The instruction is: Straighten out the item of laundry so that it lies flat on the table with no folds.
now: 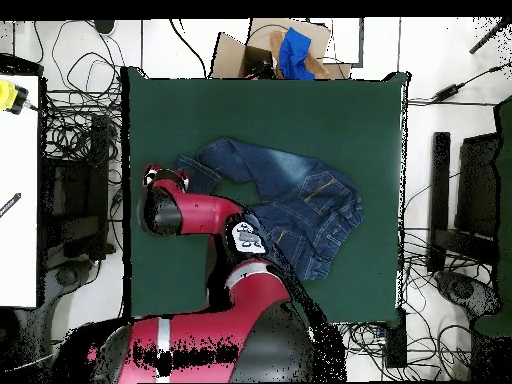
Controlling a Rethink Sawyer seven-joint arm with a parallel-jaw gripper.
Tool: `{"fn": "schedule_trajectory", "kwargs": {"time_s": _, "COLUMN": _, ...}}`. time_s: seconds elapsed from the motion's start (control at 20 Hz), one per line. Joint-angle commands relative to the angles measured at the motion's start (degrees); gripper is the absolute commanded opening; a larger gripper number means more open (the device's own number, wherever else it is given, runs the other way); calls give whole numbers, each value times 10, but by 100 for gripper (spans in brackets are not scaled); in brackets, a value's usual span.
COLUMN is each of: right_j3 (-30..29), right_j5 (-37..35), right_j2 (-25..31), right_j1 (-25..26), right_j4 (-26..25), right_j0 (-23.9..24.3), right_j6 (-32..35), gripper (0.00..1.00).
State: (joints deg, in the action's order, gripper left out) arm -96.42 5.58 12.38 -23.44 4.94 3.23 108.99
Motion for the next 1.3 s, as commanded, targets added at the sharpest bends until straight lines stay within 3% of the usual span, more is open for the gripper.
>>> {"fn": "schedule_trajectory", "kwargs": {"time_s": 0.05, "right_j3": -24, "right_j5": -47, "right_j2": -12, "right_j1": 1, "right_j4": 18, "right_j0": -27, "right_j6": 90, "gripper": 100}}
{"fn": "schedule_trajectory", "kwargs": {"time_s": 0.7, "right_j3": -32, "right_j5": -10, "right_j2": -14, "right_j1": 25, "right_j4": -4, "right_j0": -30, "right_j6": 89, "gripper": 100}}
{"fn": "schedule_trajectory", "kwargs": {"time_s": 1.1, "right_j3": -24, "right_j5": 3, "right_j2": -41, "right_j1": 38, "right_j4": -26, "right_j0": -29, "right_j6": 66, "gripper": 100}}
{"fn": "schedule_trajectory", "kwargs": {"time_s": 1.3, "right_j3": -12, "right_j5": -15, "right_j2": -82, "right_j1": 26, "right_j4": -32, "right_j0": -48, "right_j6": 47, "gripper": 100}}
